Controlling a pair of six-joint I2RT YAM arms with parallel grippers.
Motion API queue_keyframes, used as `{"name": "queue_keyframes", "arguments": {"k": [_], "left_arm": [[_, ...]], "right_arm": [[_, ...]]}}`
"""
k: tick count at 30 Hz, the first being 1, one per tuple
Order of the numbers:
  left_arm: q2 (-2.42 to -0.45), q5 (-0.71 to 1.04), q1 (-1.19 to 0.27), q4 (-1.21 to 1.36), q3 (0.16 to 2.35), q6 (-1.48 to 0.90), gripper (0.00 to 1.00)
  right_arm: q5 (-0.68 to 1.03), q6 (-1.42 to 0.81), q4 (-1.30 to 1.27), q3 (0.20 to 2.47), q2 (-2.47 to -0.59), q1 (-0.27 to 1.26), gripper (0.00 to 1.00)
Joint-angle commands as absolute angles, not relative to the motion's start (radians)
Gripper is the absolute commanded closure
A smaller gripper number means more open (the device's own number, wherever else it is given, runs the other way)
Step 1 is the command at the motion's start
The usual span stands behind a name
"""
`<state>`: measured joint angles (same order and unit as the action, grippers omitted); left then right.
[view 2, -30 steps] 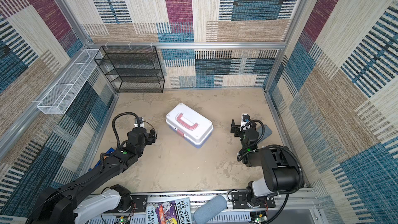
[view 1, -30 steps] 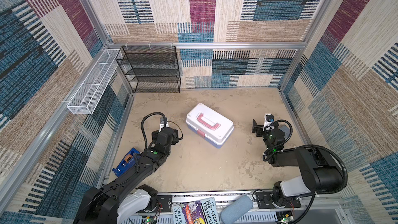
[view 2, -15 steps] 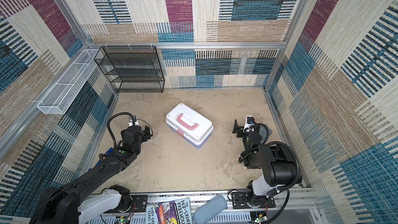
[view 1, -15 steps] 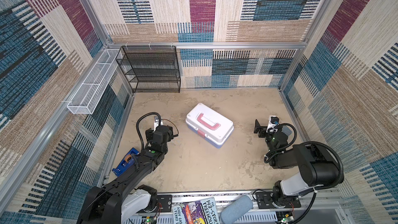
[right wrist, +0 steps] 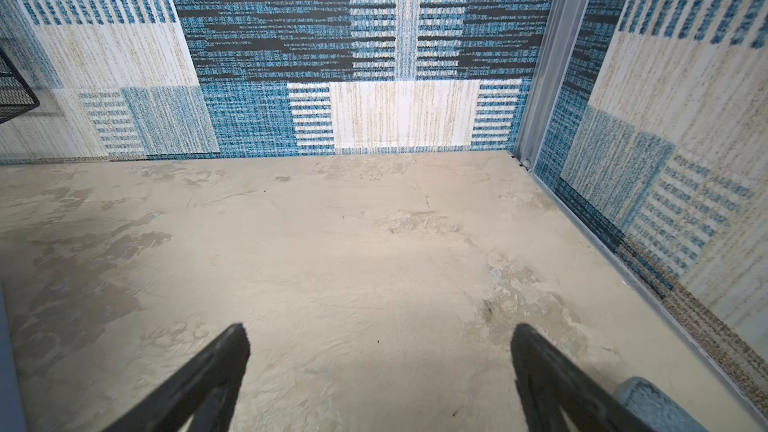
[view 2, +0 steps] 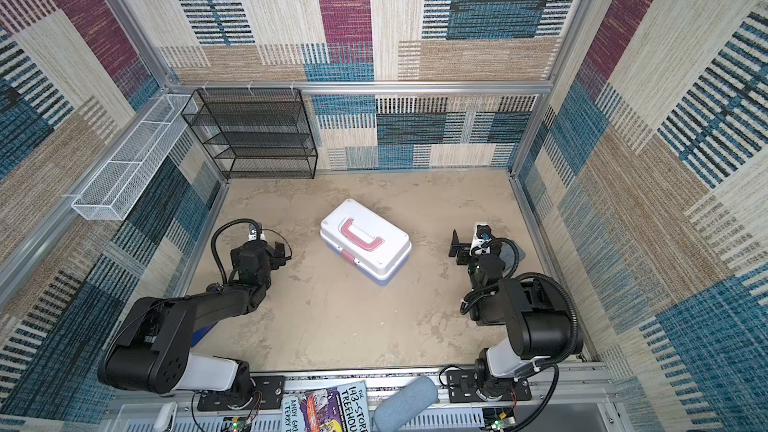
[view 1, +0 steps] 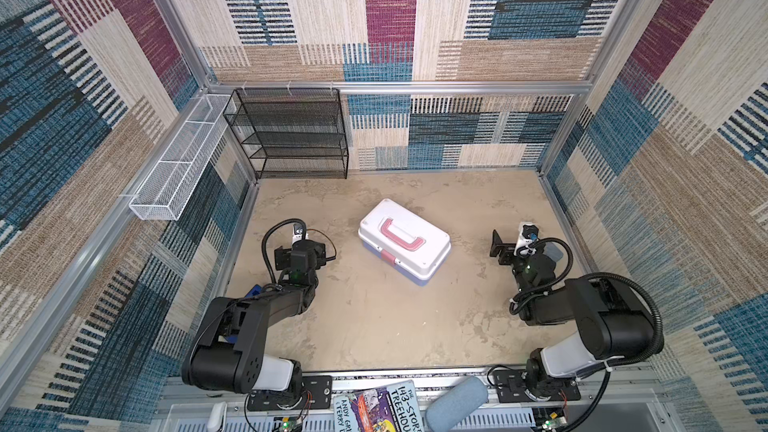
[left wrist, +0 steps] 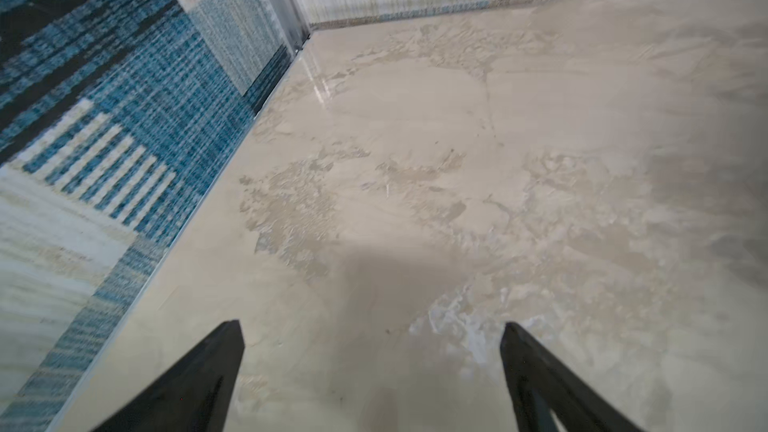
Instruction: Pack the tool kit
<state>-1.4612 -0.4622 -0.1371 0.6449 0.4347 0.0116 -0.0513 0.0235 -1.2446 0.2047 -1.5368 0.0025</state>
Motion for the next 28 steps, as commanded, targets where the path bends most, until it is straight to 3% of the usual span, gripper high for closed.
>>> {"name": "queue_keyframes", "arguments": {"k": [1,3,7,10,28], "left_arm": [[-1.497,-0.350,-0.107,0.804,0.431,0.055,0.00],[-1.480,-0.308,-0.084,0.755,0.433,0.022,0.00],[-1.549,-0.264,-0.042,0.967,0.356,0.004,0.00],[-1.517,-0.259,-0.041,0.814,0.411,-0.014,0.00],[-1.540,-0.253,-0.032,0.852,0.408,-0.014,0.01]], "right_arm": [[-0.044,0.011,-1.298,0.204,-1.537,0.004,0.00],[-0.044,0.012,-1.298,0.204,-1.536,0.003,0.00],[-0.043,0.011,-1.299,0.202,-1.535,0.003,0.00],[-0.044,0.012,-1.299,0.202,-1.535,0.003,0.00],[-0.044,0.013,-1.296,0.203,-1.535,0.003,0.00]]}}
